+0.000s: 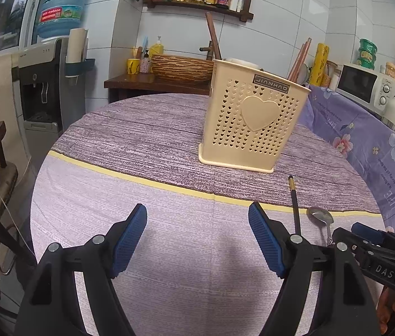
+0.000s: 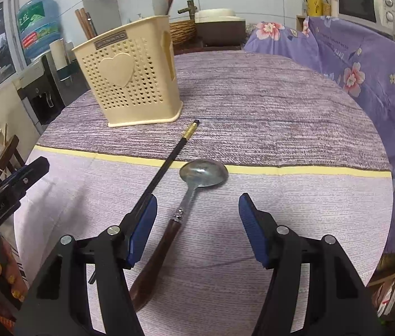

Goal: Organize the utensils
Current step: 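Close the left gripper on a black chopstick while the right gripper grasps a metal ladle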

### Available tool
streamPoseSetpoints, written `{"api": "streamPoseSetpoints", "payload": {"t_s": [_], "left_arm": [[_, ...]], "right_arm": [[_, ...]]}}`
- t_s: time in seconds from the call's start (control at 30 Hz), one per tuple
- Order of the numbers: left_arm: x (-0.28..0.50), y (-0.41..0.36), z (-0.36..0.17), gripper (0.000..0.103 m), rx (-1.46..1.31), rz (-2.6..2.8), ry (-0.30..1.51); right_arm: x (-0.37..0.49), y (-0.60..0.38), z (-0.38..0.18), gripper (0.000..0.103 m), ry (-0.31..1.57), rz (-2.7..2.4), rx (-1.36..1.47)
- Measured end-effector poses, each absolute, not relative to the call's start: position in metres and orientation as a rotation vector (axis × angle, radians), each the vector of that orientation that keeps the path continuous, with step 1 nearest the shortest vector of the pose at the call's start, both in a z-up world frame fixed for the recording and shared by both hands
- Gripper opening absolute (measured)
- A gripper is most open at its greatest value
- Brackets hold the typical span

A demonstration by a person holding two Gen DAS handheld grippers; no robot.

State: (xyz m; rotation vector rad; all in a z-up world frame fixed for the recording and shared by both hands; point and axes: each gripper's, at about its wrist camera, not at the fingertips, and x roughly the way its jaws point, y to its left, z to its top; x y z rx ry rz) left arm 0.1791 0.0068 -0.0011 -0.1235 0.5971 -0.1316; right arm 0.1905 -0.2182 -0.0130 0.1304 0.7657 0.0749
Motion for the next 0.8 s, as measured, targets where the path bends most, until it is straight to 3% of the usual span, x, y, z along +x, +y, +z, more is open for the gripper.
{"api": "streamPoseSetpoints", "payload": {"t_s": [0.43, 0.8], "left_arm": [[0.182, -0.004, -0.003, 0.074, -0.097, -0.155, 0.619], [0.185, -0.014, -0.006, 0.074, -0.093, -0.189, 0.645]], "right_arm": [[0.199, -0.199, -0.033, 0.061, 0.861, 0.006, 0.014], [0.204, -0.252, -0.034, 0.061, 0.875, 0.023, 0.030]]}}
